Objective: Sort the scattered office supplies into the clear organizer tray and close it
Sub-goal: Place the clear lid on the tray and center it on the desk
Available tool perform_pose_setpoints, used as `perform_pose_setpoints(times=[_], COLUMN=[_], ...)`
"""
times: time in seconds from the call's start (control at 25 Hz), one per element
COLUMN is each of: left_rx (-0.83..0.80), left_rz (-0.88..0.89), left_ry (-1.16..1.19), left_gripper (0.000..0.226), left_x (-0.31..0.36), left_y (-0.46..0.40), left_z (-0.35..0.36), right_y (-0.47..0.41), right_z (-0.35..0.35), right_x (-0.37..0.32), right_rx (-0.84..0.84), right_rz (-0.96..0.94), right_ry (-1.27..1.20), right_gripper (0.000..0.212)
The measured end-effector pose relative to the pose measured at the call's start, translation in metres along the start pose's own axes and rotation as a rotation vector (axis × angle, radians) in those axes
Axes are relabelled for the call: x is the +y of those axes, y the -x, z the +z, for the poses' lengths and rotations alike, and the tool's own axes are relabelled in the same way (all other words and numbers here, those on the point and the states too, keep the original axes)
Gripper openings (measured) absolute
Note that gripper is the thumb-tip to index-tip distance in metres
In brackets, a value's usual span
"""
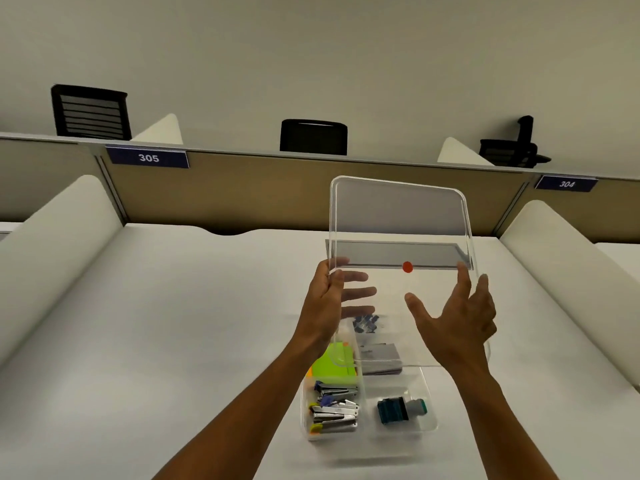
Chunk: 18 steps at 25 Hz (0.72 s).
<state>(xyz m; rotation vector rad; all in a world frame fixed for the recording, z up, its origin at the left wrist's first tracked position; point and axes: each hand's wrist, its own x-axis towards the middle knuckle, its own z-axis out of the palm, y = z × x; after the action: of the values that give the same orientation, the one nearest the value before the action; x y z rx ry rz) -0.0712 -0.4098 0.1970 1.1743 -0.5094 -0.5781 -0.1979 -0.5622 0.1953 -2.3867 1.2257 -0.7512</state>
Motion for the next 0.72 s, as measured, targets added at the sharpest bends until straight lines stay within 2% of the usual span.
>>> perform_pose_setpoints(times=[0.12,0.32,0.56,0.72], left_rx=[0.051,0.148,0.39,0.429], left_rz=[-0.006,-0.004,0.022,-0.024], left_ry=[0.001,-0.021,-0.518,-0.608], left_gripper=[0.025,0.038,0.038,0.04], left_x=[-0.005,-0.022,-0.074,-0.107], left_y=[0.006,0.011,0.024,0.04], left_z=[0.01,0.003,-0.023,-0.039], right_y=[-0.009,-0.018,0.008,0.021], right_z=[-0.002,0.001,0.033,0.051], right_x=[0.02,0.05,0.083,0.096], right_rx=[-0.019,-0.12,-0.44,-0.553], right_rz=[-0.011,-0.086,-0.07,-0.067], right_ry=[0.066,0.015,-0.094,-0.105], right_gripper=[0.098,0.093,0.101,0.102])
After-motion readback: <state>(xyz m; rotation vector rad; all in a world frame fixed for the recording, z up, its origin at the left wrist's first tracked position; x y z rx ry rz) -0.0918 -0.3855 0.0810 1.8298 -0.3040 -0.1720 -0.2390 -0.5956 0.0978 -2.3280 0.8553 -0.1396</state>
